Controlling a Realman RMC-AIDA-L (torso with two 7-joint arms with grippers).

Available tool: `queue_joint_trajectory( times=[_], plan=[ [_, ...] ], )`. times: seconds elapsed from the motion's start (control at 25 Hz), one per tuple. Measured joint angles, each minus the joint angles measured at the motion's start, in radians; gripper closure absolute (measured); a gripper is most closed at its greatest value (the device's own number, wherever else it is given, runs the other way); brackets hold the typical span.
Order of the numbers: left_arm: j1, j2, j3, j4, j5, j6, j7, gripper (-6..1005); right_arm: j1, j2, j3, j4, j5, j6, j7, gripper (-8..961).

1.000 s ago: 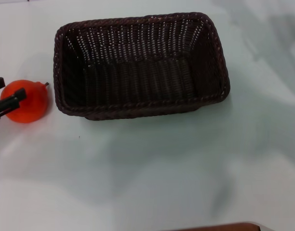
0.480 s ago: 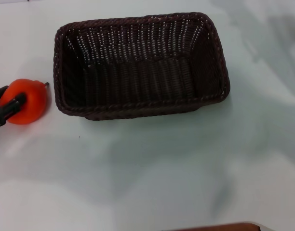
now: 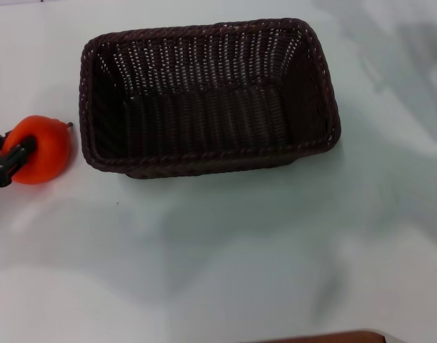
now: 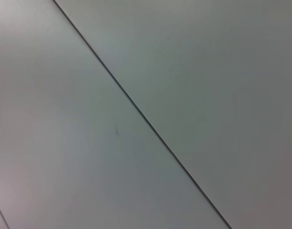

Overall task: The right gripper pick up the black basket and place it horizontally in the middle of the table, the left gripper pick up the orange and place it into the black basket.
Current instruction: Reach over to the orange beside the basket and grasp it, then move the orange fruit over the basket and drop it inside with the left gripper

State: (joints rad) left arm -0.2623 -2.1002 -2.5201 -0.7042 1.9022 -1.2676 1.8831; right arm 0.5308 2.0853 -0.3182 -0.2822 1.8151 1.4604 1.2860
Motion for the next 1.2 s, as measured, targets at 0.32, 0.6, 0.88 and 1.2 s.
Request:
queue_joint_trajectory(
  times=[0.32,0.6,0.88,1.2],
  plan=[
    [0.01,-0.017,-0.205,-0.002,-0.135,-0.106,0.0,783,-0.001,0.001,0.005,0.003,0.0,0.0,-0.001,86],
    [-0.023,-0.022,-0.295,0.097,-0.395,-0.33,-0.02,836,0.002,0.001,0.006,0.012,-0.001,-0.015,-0.002,86],
    [-0.131,-0.025,-0.204,0.203,-0.428,-0.379,-0.022,866,0.009,0.001,-0.002,0.028,-0.001,-0.019,-0.001,87],
    [-0.193,-0.038,0.075,0.211,-0.427,-0.238,-0.062,856,0.007,0.0,-0.002,0.038,-0.004,-0.019,0.001,87]
  ],
)
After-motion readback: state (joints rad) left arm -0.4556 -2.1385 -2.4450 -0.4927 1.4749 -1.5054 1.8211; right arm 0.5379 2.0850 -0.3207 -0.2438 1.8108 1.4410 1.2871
